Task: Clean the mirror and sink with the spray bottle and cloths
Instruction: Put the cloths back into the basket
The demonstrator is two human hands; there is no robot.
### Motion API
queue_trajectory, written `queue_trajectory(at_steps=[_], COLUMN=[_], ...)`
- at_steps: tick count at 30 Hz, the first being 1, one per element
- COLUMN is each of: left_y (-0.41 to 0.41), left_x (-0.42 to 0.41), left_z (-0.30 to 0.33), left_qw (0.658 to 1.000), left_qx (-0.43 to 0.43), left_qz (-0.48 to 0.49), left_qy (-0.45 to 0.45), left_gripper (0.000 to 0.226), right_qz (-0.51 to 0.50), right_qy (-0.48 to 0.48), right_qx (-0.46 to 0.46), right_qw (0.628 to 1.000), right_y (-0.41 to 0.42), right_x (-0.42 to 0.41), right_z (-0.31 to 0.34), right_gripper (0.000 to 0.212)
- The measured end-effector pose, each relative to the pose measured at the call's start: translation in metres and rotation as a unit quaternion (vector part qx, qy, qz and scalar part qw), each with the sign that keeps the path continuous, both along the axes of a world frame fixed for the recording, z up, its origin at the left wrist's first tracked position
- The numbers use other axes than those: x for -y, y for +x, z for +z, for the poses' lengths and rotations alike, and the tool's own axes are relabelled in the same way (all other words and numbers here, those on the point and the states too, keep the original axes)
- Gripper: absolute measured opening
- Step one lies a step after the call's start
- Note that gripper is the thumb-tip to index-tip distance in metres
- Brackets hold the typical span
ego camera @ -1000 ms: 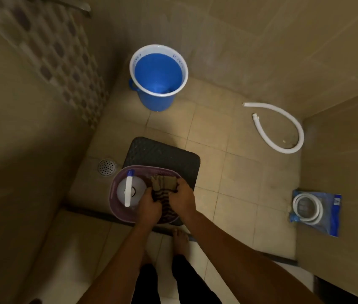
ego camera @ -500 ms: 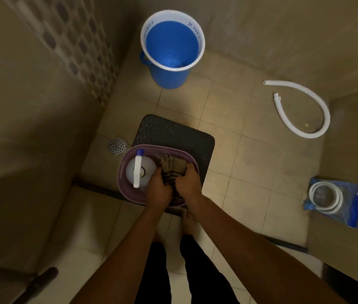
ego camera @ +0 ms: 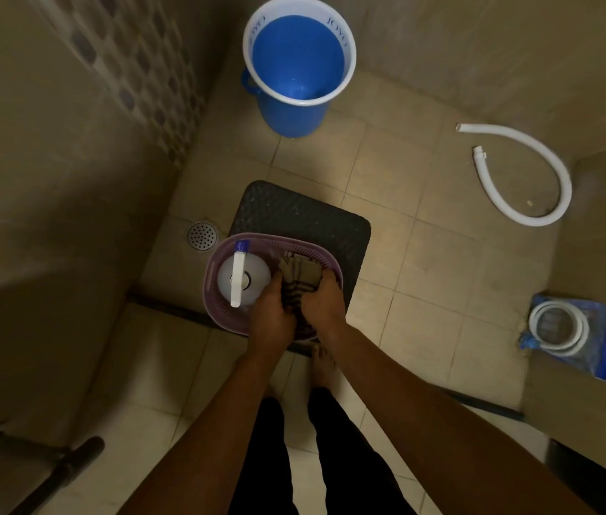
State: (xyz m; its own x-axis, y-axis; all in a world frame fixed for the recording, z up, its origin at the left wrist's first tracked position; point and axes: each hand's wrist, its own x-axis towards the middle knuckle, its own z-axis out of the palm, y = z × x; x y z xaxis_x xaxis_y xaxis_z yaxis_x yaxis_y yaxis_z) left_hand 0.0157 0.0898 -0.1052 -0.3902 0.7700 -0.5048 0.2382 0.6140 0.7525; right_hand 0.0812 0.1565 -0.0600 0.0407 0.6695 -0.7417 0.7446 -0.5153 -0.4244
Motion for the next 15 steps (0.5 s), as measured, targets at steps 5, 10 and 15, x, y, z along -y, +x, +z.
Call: queue_trajectory(at_steps=[5,10,15], left_y=[0.004,0.007,0.011], left_x=[0.0,0.001,0.003], left_z=[0.004,0.011,0.006], left_qw=[0.992,0.985,0.981], left_qx=[-0.111,-0.152,-0.156], left_qz=[-0.043,-0.071,-0.111], left_qy=[0.03,0.026,0.016], left_gripper=[0.035,0.029,0.029], right_qz=[-0.022,-0.048,-0.047], right_qy=[0.007,0.011,0.004], right_qx=[0.0,-0.017,-0.02], right_qw=[1.0,0.999,0.999], right_y=[-0.003,-0.006,-0.007], right_x=[0.0,0.002,0.001], right_z=[-0.002,-0.007,-0.011], right_gripper=[0.045,0.042,0.039])
